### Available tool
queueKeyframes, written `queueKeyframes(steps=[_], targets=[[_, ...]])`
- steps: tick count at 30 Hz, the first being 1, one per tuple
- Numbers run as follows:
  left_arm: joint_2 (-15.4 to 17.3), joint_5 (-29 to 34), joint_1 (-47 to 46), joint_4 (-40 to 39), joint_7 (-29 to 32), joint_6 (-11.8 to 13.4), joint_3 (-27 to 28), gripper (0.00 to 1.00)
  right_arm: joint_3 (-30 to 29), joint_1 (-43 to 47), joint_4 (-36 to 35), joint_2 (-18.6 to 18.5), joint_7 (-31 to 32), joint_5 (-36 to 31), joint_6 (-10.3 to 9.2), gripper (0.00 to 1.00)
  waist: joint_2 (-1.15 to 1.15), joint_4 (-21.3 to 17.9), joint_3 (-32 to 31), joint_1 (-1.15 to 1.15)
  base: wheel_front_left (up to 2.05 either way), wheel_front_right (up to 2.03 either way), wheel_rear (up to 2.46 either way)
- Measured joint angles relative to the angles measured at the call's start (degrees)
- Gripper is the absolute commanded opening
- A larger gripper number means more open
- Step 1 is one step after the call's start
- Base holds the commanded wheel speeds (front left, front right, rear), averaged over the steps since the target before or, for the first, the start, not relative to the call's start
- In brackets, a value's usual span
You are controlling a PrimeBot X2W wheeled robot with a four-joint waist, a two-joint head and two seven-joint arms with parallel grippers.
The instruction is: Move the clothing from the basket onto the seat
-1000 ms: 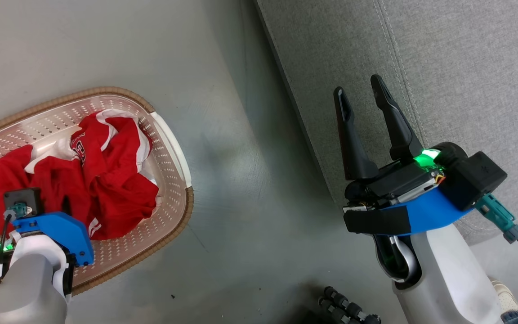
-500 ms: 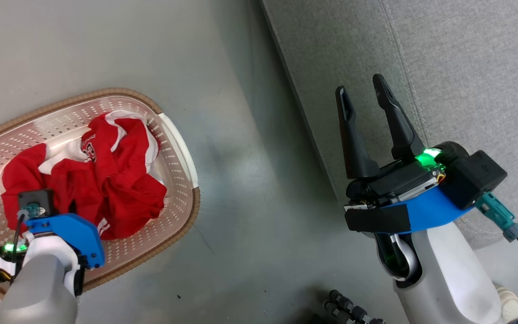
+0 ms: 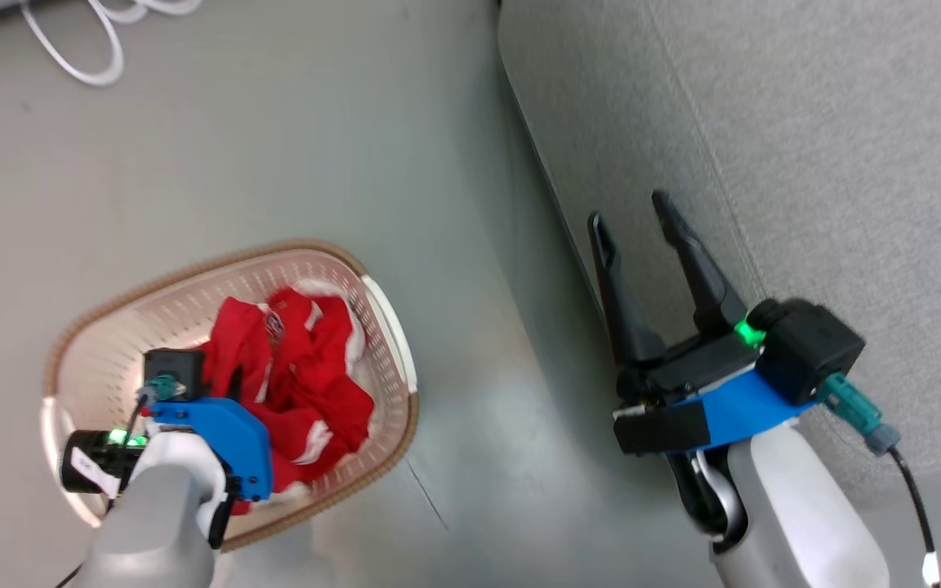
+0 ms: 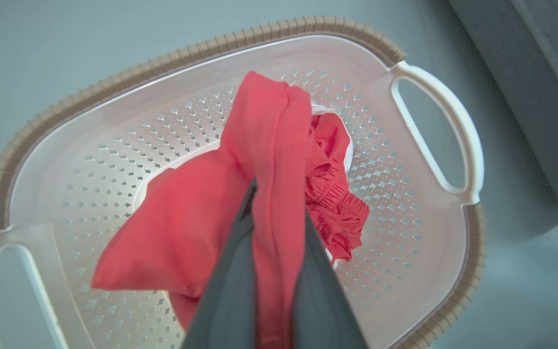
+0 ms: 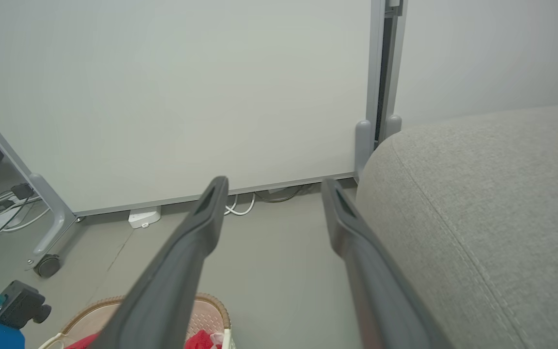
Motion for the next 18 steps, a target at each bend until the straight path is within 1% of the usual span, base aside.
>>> queueKeyframes(steps=[7, 11, 14, 15, 18], targets=[[-3.1, 0.7, 0.8, 0.6, -0.9, -3.5, -3.6, 0.0, 1.1, 3.9, 3.4, 0.0, 0.0, -2.4, 0.01, 1.0, 0.0, 2.8, -9.8, -0.01, 0.0, 0.0, 0.0], [-4.2, 0.1, 0.7, -0.5, -1.5, -4.6, -5.6, 0.0, 0.9, 6.3, 4.7, 0.0, 0.7, -3.6, 0.01, 1.0, 0.0, 4.7, -15.1, -0.01, 0.0, 0.0, 0.0], [-4.4, -0.5, 0.3, -2.2, -1.8, -5.1, -7.8, 0.0, 0.6, 7.5, 4.8, 0.0, 1.5, -3.7, 0.01, 1.0, 0.0, 6.3, -18.6, -0.01, 0.0, 0.0, 0.0], [-4.4, -1.2, 0.3, -3.2, -1.9, -5.1, -8.9, 0.0, 0.5, 8.1, 4.8, 0.0, 1.8, -3.7, 0.0, 1.0, 0.0, 6.8, -19.8, -0.01, 0.0, 0.0, 0.0], [-4.3, -6.7, 1.1, -10.0, -0.2, -5.1, -14.9, 0.0, 0.3, 9.8, 4.5, 0.0, 2.6, -3.7, 0.0, 1.0, 0.0, 8.1, -22.9, -0.01, 0.0, 0.0, 0.0]])
